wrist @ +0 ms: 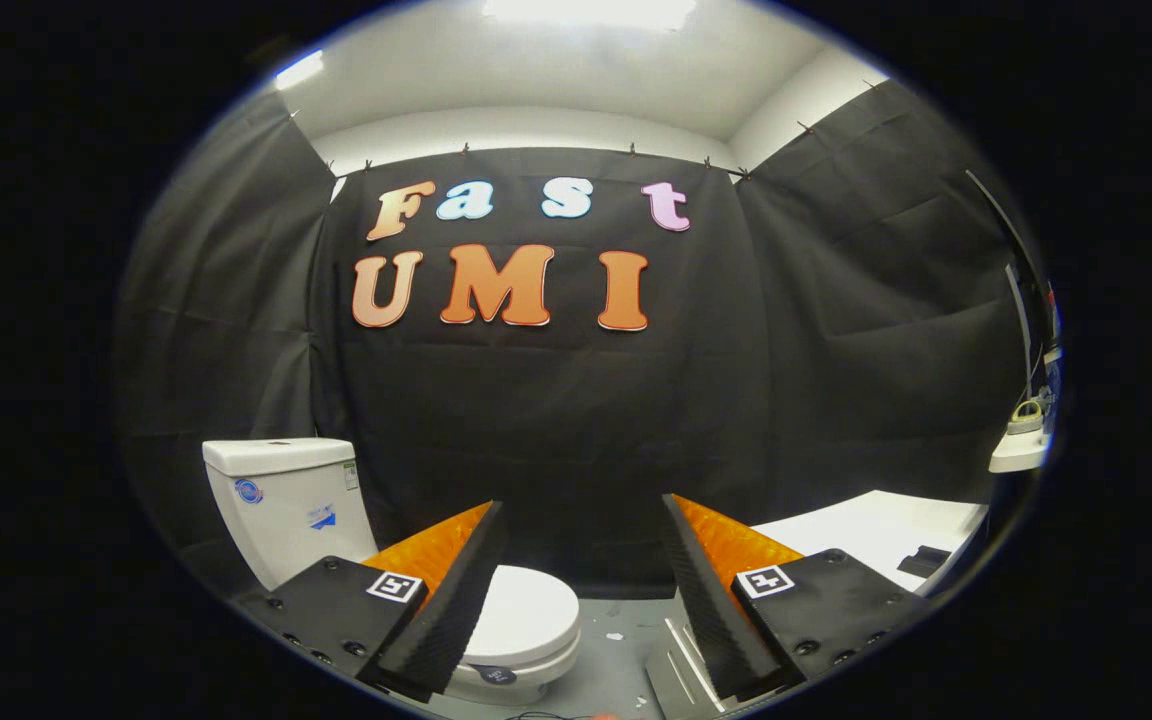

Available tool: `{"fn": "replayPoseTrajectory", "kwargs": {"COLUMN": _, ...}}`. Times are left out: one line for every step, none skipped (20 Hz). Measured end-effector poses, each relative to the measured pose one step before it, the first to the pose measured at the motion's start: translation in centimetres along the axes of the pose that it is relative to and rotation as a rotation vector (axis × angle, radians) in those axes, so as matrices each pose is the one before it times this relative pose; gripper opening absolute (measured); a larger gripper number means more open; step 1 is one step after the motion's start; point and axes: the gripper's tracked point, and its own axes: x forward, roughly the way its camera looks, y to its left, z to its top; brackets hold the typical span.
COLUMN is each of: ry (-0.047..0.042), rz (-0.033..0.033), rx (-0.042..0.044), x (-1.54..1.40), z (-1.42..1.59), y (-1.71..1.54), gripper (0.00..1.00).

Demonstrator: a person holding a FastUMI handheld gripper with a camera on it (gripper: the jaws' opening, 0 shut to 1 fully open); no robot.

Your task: Open the toilet lid.

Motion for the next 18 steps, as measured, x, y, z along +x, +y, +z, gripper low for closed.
{"fn": "replayPoseTrajectory", "kwargs": {"ry": -0.00304, "rz": 0.00244, "rx": 0.00043, "x": 0.022, "z": 0.043, "y": 0.146, "gripper": 0.98}}
{"fn": "replayPoseTrajectory", "kwargs": {"ry": -0.00309, "rz": 0.00188, "rx": 0.00025, "x": 0.002, "z": 0.098, "y": -0.015, "gripper": 0.98}}
{"fn": "replayPoseTrajectory", "kwargs": {"ry": -0.00059, "rz": 0.00132, "rx": -0.00026, "x": -0.038, "z": -0.003, "y": 0.064, "gripper": 0.98}}
{"fn": "replayPoseTrajectory", "kwargs": {"ry": 0.00008, "rz": 0.00026, "rx": -0.00074, "x": -0.113, "z": -0.033, "y": 0.002, "gripper": 0.98}}
{"fn": "replayPoseTrajectory", "kwargs": {"ry": 0.00341, "rz": -0.00097, "rx": -0.0003, "x": -0.02, "z": -0.124, "y": -0.006, "gripper": 0.98}}
{"fn": "replayPoseTrajectory", "kwargs": {"ry": 0.00237, "rz": -0.00039, "rx": -0.00003, "x": 0.129, "z": 0.018, "y": -0.09, "gripper": 0.98}}
{"fn": "replayPoseTrajectory", "kwargs": {"ry": -0.00144, "rz": 0.00002, "rx": 0.00052, "x": -0.056, "z": 0.066, "y": -0.001, "gripper": 0.98}}
{"fn": "replayPoseTrajectory", "kwargs": {"ry": -0.00227, "rz": -0.00093, "rx": 0.00024, "x": -0.016, "z": 0.111, "y": -0.022, "gripper": 0.98}}
{"fn": "replayPoseTrajectory", "kwargs": {"ry": -0.0039, "rz": 0.00084, "rx": 0.00054, "x": 0.068, "z": 0.102, "y": -0.019, "gripper": 0.98}}
{"fn": "replayPoseTrajectory", "kwargs": {"ry": -0.00216, "rz": -0.00007, "rx": 0.00098, "x": -0.136, "z": 0.053, "y": 0.056, "gripper": 0.98}}
{"fn": "replayPoseTrajectory", "kwargs": {"ry": -0.00017, "rz": 0.0033, "rx": 0.00207, "x": -0.001, "z": -0.024, "y": 0.029, "gripper": 0.98}}
{"fn": "replayPoseTrajectory", "kwargs": {"ry": 0.00016, "rz": 0.01048, "rx": 0.00907, "x": -0.079, "z": 0.066, "y": 0.304, "gripper": 0.98}}
{"fn": "replayPoseTrajectory", "kwargs": {"ry": -0.00871, "rz": 0.01297, "rx": 0.01311, "x": -0.113, "z": 0.312, "y": 0.33, "gripper": 0.98}}
{"fn": "replayPoseTrajectory", "kwargs": {"ry": -0.01118, "rz": 0.00931, "rx": 0.00642, "x": -0.166, "z": 0.416, "y": 0.184, "gripper": 0.98}}
{"fn": "replayPoseTrajectory", "kwargs": {"ry": -0.00667, "rz": -0.00821, "rx": -0.00519, "x": -0.018, "z": 0.136, "y": -0.271, "gripper": 0.98}}
{"fn": "replayPoseTrajectory", "kwargs": {"ry": 0.00039, "rz": -0.01007, "rx": -0.01082, "x": 0.093, "z": -0.16, "y": -0.411, "gripper": 0.98}}
{"fn": "replayPoseTrajectory", "kwargs": {"ry": 0.00466, "rz": -0.00582, "rx": -0.00352, "x": 0.104, "z": -0.186, "y": -0.075, "gripper": 0.98}}
{"fn": "replayPoseTrajectory", "kwargs": {"ry": 0.00404, "rz": -0.00238, "rx": 0.0016, "x": -0.059, "z": 0.03, "y": 0.126, "gripper": 0.98}}
